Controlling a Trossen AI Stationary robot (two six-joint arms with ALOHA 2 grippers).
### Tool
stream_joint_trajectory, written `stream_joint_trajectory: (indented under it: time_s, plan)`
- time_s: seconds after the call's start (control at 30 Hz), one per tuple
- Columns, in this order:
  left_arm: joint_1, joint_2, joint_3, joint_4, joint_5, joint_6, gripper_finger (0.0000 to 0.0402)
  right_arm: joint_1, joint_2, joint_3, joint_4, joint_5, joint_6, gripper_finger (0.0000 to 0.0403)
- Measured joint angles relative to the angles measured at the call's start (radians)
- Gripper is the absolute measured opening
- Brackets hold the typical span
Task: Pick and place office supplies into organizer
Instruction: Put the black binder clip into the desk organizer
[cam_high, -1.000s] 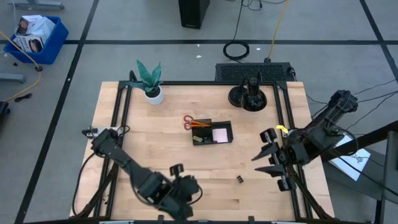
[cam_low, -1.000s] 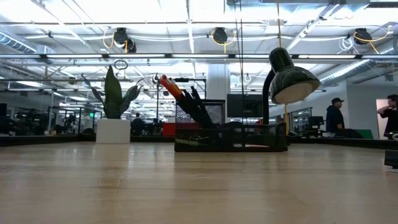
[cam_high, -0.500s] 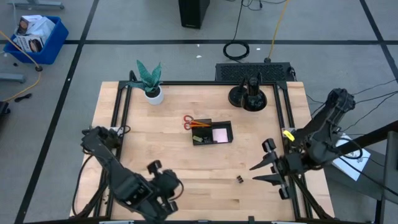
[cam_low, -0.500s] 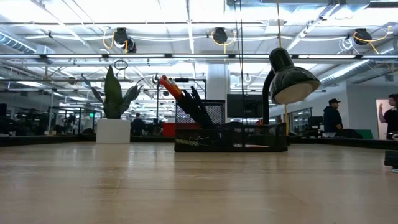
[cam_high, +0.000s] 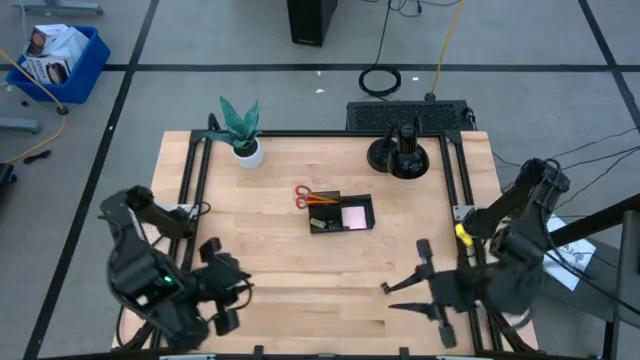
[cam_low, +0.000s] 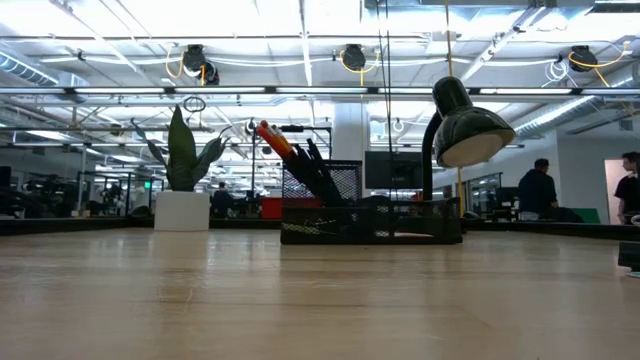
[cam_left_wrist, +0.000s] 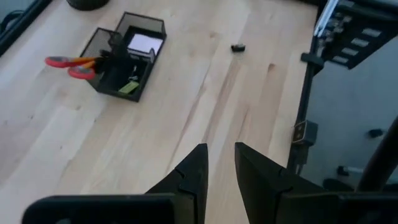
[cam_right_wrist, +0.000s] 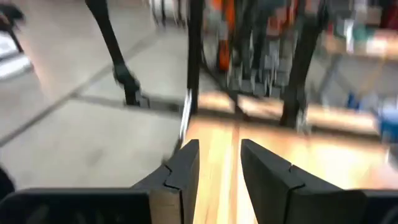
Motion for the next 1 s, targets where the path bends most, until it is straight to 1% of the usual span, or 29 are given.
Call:
stream_joint_trajectory:
  time_s: [0.1,0.17,0.27,0.43,0.53,0.7,0.8,1.0]
  plan:
    - [-0.024,-0.046,-0.025,-0.001,-0.031,-0.023,0.0085,-0.02,0.075,0.079,-0.213,-0.034,0.201,0.0109]
    - [-0.045,-0.067,-0.036,-0.002,-0.042,-0.039,0.0085,-0.036,0.115,0.106,-0.316,-0.099,0.343,0.0109]
    - [-0.056,-0.081,-0.042,-0.001,-0.05,-0.046,0.0085,-0.067,0.167,0.112,-0.411,-0.233,0.514,0.0109]
    - [-0.067,-0.079,-0.044,0.001,-0.053,-0.007,0.0085,-0.114,0.241,0.112,-0.571,-0.445,0.709,0.0109]
    - [-0.068,-0.08,-0.044,0.001,-0.053,-0.003,0.0085,-0.139,0.276,0.111,-0.633,-0.52,0.777,0.0109]
    - [-0.066,-0.08,-0.044,0.001,-0.058,0.028,0.0085,-0.182,0.319,0.111,-0.635,-0.561,0.835,0.0109]
    - [-0.067,-0.08,-0.044,0.001,-0.058,0.039,0.0085,-0.212,0.342,0.111,-0.639,-0.605,0.886,0.0109]
    - [-0.066,-0.08,-0.044,0.001,-0.058,0.075,0.0085,-0.237,0.389,0.111,-0.656,-0.619,1.002,0.0109]
